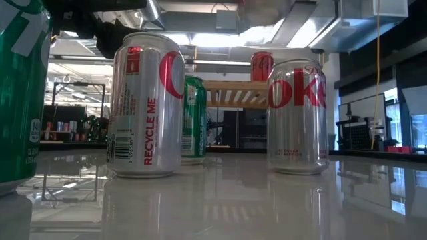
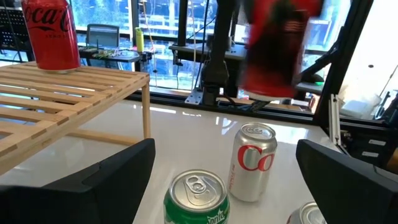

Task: Place canned beverage on shelf
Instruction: Put the red white soda can on the shelf

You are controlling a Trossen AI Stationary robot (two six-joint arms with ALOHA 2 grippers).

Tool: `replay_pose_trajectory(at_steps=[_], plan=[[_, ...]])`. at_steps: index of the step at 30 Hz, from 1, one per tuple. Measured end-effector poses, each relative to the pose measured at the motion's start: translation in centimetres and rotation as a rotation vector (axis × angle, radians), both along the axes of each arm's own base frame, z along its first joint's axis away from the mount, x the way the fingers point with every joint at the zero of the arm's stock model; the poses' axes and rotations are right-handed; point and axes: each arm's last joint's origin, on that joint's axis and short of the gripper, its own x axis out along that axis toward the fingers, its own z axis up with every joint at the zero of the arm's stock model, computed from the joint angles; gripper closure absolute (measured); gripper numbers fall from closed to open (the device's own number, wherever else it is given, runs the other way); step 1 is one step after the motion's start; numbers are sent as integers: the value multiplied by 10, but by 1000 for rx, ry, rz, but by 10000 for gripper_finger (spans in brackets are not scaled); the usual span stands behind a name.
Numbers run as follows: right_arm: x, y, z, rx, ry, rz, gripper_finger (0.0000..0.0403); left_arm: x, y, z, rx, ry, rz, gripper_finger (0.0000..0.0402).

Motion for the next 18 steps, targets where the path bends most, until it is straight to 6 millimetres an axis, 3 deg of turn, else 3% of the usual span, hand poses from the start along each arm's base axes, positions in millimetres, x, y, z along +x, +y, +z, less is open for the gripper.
replay_pose_trajectory(at_steps=[10,18], plan=[[5,-75,-1,-54,14,-114,97,0,0,0,0,0,0,20],[-1,-139,-1,-96,26,-208,99,0,0,0,6,1,0,20]])
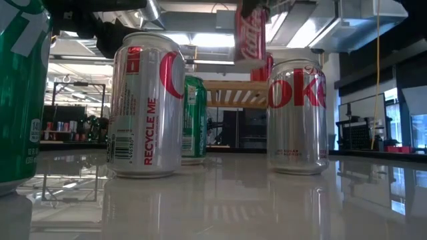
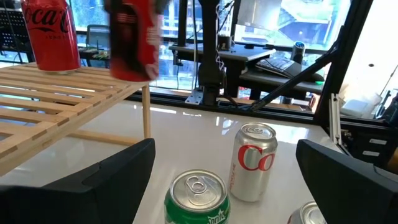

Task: Place canned beverage on shelf
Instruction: Put the red white soda can on the shelf

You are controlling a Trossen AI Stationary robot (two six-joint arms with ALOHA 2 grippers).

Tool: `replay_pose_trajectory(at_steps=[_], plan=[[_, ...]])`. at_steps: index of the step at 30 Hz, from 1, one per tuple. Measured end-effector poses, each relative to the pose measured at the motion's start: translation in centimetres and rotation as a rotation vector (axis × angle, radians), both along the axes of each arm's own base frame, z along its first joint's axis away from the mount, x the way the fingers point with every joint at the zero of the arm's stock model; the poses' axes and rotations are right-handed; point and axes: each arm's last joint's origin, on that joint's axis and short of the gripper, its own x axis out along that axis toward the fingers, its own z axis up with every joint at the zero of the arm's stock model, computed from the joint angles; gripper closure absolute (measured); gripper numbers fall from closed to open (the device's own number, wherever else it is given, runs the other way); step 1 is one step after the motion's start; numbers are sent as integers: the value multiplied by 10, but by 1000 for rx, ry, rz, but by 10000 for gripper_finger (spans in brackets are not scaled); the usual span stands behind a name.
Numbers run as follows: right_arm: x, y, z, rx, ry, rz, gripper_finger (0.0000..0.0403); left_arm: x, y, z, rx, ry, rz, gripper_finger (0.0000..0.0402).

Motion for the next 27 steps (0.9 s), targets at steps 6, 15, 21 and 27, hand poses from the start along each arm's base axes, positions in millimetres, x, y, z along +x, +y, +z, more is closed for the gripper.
replay_pose_trajectory(at_steps=[6,15,21,27], plan=[[-10,-44,0,-25,-3,-80,98,0,0,0,1,0,0,20],[-17,-90,6,-74,-123,-88,96,0,0,0,0,0,0,20],[-20,-109,10,-124,-188,-94,100,0,0,0,-1,0,0,20],[-22,-125,8,-70,-238,-93,100,0,0,0,-1,0,0,20]])
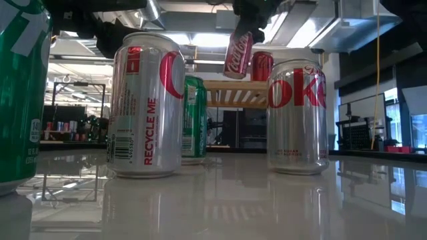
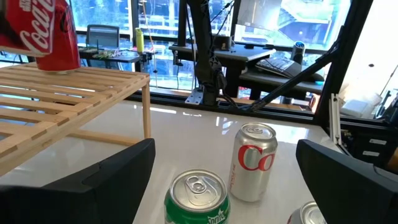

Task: Place canned beverage on shelf
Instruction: Put the red white soda can on the shelf

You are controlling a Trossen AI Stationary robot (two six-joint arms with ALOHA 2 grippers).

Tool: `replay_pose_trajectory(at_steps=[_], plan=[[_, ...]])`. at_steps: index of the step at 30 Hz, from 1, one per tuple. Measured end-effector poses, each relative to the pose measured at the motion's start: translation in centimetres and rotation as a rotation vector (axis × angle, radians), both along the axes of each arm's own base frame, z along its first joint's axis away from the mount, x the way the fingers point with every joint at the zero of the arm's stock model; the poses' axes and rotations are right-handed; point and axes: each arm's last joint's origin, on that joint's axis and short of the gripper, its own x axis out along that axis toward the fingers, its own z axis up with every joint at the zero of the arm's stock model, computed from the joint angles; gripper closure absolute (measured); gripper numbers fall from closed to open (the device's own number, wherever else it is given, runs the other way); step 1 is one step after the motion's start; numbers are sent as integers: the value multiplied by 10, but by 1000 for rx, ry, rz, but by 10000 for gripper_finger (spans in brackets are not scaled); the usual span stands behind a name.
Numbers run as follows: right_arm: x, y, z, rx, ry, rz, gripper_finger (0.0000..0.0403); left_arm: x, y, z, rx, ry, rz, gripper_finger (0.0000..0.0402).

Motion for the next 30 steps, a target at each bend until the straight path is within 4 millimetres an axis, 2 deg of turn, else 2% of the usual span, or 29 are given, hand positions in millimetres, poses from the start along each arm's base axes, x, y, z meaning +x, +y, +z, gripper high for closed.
replay_pose_trajectory(at_steps=[14,19,30], plan=[[30,-25,-38,-9,39,56,101,0,0,0,-1,0,0,20],[35,-30,-42,-28,16,64,97,0,0,0,-1,-1,0,20],[28,-42,-42,-37,16,28,97,0,0,0,-1,-1,1,20]])
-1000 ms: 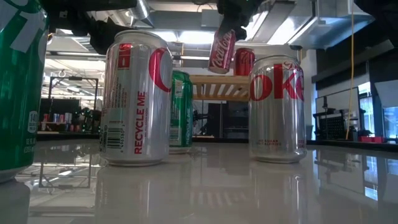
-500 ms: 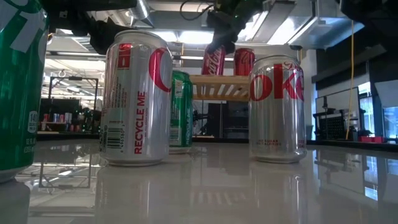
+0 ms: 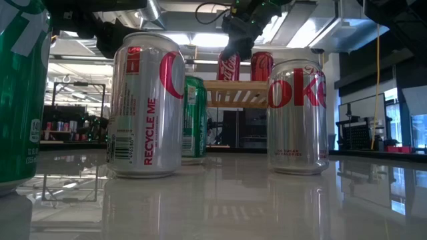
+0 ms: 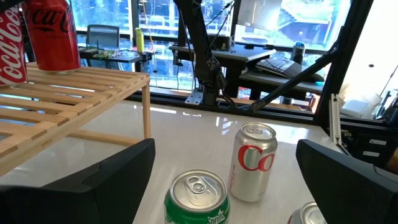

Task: Place canned beverage on shelf
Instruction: Put the red white soda can on the shelf

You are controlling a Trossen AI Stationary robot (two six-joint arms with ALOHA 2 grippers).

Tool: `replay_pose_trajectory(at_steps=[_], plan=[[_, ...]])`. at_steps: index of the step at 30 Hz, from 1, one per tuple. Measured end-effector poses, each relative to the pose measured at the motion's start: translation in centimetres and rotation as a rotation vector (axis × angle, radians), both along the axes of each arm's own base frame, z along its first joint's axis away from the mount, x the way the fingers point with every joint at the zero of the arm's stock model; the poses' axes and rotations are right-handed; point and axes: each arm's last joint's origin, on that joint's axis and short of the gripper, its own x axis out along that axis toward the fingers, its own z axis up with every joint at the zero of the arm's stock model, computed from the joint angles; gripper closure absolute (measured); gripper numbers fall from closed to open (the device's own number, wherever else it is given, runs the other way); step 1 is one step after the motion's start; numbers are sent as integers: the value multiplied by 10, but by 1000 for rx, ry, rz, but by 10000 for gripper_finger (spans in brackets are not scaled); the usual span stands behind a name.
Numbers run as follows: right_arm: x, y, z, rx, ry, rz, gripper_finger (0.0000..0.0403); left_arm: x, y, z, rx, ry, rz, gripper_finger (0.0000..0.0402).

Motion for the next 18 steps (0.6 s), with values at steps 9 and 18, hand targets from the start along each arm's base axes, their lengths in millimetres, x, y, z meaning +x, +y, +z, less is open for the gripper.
replay_pose_trajectory(at_steps=[9,18], plan=[[-2,-3,-1,3,7,-13,96,0,0,0,0,0,0,20],[-1,-2,-1,-1,5,-9,89,0,0,0,0,0,0,20]])
